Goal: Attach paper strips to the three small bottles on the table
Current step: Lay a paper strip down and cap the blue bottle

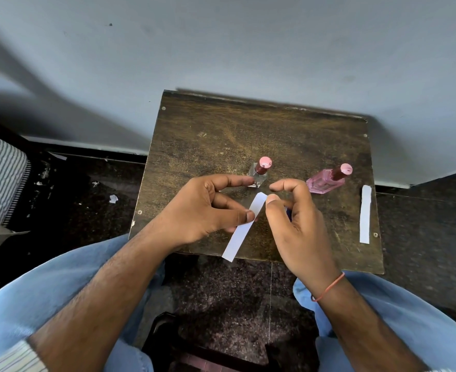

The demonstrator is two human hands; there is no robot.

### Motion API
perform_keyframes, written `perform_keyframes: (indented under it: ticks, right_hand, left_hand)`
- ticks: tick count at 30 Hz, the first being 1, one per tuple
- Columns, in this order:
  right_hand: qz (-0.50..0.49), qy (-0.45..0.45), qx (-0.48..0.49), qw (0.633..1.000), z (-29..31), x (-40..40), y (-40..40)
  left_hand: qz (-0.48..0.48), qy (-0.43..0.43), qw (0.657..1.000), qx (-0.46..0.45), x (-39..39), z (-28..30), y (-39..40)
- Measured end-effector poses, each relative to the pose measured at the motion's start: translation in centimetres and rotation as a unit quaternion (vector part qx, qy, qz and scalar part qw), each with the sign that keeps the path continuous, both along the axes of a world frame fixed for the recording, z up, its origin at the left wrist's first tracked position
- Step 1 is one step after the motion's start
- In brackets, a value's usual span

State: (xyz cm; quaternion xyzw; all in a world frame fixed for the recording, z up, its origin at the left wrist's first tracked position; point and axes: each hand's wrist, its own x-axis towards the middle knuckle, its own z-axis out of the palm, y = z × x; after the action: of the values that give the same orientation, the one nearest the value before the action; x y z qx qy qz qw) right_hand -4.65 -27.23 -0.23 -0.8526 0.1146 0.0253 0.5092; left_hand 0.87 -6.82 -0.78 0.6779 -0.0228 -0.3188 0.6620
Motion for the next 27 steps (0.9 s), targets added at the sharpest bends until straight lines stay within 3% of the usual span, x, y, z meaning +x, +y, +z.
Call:
perform_keyframes:
  ticks: [27]
  right_hand:
    - [0.052, 0.041, 0.08, 0.995, 0.08, 0.23, -0.37]
  left_hand:
    - [-0.009, 0.018, 1.0, -0.007, 0.33, -0.5, 0.33]
